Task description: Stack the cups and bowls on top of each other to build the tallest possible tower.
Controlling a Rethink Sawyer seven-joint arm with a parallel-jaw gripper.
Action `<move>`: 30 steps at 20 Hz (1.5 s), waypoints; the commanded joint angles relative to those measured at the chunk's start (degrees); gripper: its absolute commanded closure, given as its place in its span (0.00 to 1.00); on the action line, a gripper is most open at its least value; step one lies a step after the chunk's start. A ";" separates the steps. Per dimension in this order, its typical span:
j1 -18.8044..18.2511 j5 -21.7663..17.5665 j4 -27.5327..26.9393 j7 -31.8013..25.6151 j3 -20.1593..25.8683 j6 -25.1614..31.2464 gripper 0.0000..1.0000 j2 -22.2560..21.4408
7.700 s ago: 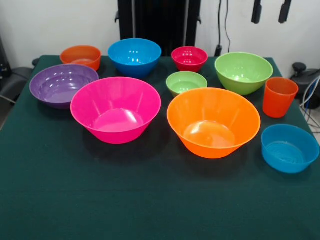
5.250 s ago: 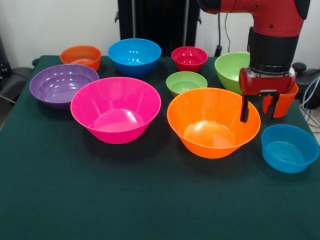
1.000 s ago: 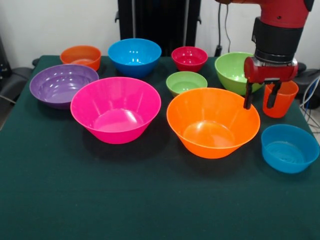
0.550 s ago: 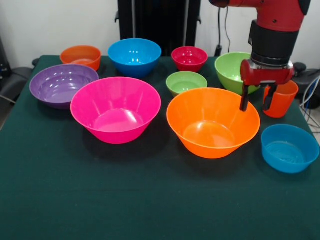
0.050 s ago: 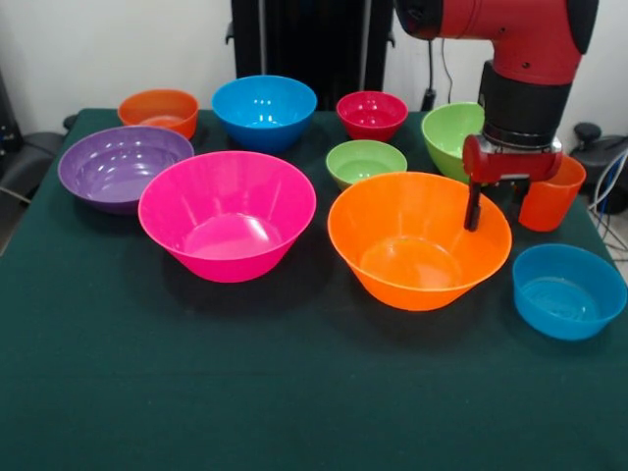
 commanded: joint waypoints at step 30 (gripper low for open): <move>-1.17 0.05 1.11 8.18 4.92 -1.03 0.00 1.38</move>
